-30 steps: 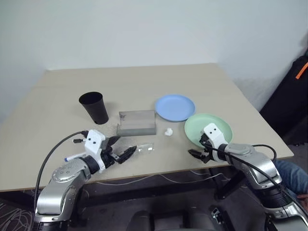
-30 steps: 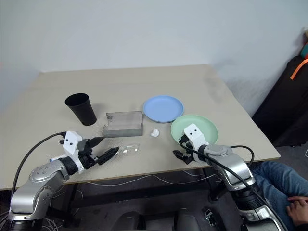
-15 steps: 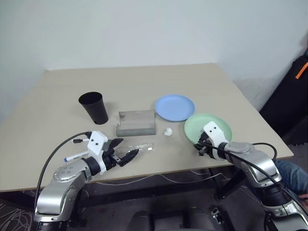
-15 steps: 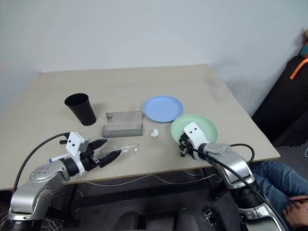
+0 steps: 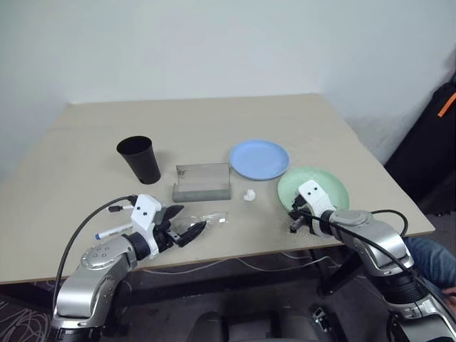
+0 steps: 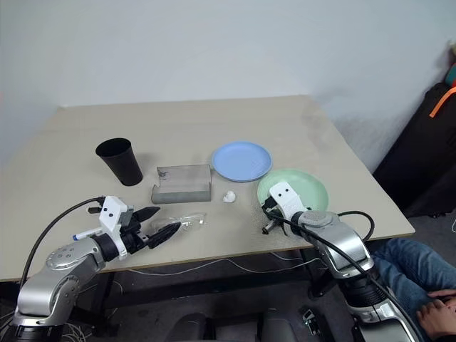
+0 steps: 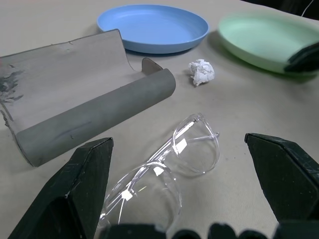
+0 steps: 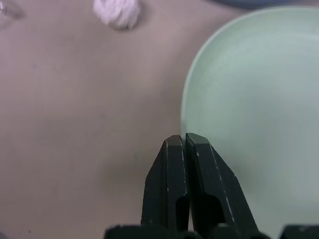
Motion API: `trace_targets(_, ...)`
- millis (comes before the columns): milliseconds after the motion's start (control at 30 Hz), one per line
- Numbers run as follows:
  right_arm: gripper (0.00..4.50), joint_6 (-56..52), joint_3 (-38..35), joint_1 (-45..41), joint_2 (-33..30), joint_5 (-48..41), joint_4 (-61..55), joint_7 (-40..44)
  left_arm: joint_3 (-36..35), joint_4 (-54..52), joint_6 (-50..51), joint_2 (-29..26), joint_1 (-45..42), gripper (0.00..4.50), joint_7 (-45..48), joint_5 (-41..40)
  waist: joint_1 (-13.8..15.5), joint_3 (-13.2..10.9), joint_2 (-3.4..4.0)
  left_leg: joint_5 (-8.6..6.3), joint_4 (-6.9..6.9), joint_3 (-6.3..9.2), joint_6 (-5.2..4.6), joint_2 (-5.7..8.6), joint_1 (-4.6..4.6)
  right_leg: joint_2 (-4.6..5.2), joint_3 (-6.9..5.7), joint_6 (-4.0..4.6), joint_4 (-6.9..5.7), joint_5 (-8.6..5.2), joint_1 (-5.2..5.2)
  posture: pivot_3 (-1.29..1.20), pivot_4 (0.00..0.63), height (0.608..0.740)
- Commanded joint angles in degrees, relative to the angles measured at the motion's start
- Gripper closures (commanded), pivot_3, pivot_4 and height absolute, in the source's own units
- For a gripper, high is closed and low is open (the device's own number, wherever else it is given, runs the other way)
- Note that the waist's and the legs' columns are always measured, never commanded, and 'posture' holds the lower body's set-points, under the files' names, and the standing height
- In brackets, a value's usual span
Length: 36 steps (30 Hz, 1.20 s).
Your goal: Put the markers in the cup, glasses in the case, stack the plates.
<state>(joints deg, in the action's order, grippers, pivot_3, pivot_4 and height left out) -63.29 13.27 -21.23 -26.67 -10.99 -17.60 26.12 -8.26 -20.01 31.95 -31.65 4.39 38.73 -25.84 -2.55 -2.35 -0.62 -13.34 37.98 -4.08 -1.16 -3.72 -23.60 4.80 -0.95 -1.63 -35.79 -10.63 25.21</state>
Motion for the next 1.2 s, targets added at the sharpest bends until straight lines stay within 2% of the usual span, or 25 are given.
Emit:
trace_targets(33,4.47,-0.9,-0.9,-0.7,-0.5,0.6,-1.5,-1.3,-0.4,-2.1,-1.1,0.0,-0.6,0.00,-0.4,-0.3,0.0,0.0,-0.01,0.00,0.00,0.00,0.00,0.00,0.00,0.00,0.00,0.00,0.00,0.00,0.00,0.00,0.000,0.740)
trace_targets(300,4.47,2.3,0.9,-3.0,-3.2,4.4,-0.9,-2.2,0.2,-1.5,-1.5,0.2,-1.2,0.00,-0.6,0.1,0.0,0.0,-0.01,0.00,0.01,0.00,0.00,0.01,0.00,0.02,-0.01,0.00,0.01,0.00,0.02,0.00,0.000,0.740)
trace_targets(433,4.47,9.8,3.9,-6.4,-8.0,6.3,-1.2,2.5,0.3,-1.0,-1.7,0.3,-1.5,0.00,-0.8,0.2,0.0,0.0,0.01,0.00,0.00,-0.03,0.00,0.01,-0.01,0.02,0.01,0.00,0.01,0.00,0.02,0.00,0.000,0.740)
trace_targets(567,4.47,18.0,5.4,-11.0,-10.1,6.7,2.8,8.1,0.5,-0.5,-1.6,0.5,-2.3,0.00,-0.8,0.0,-0.2,0.0,0.01,0.00,-0.03,-0.02,0.00,0.00,-0.01,-0.02,0.01,0.00,0.00,0.00,0.05,0.00,0.000,0.740)
trace_targets(733,4.47,36.2,8.7,-19.8,-8.0,10.2,18.6,14.1,1.0,1.4,-1.9,0.9,-4.1,0.00,-0.8,0.4,-0.1,0.0,0.00,0.02,0.00,-0.01,-0.04,0.01,0.00,-0.03,0.02,0.00,0.00,0.00,0.01,0.00,0.000,0.740)
trace_targets(933,4.47,57.1,10.7,-31.9,1.9,12.7,45.6,20.9,2.4,2.6,-2.6,1.9,-6.1,0.00,-1.2,1.1,-0.5,0.0,0.00,0.15,0.01,0.01,-0.25,0.01,0.01,-0.11,0.05,0.03,-0.01,0.04,-0.03,0.00,0.000,0.740)
trace_targets(1033,4.47,64.4,11.0,-35.9,5.9,14.2,56.1,23.7,2.7,2.5,-2.7,2.3,-6.2,0.00,-1.5,1.2,-0.5,0.0,0.00,0.17,-0.03,0.02,-0.28,-0.02,0.00,-0.18,0.09,-0.06,0.01,0.10,-0.02,0.00,0.000,0.740)
trace_targets(1200,4.47,72.6,10.5,-42.9,12.2,18.1,74.3,21.6,1.9,1.2,-2.9,2.6,-4.8,0.00,-2.5,1.0,-0.5,0.0,0.01,0.17,-0.04,0.00,-0.28,-0.02,-0.02,-0.19,0.12,-0.05,0.01,0.12,-0.01,0.00,0.000,0.740)
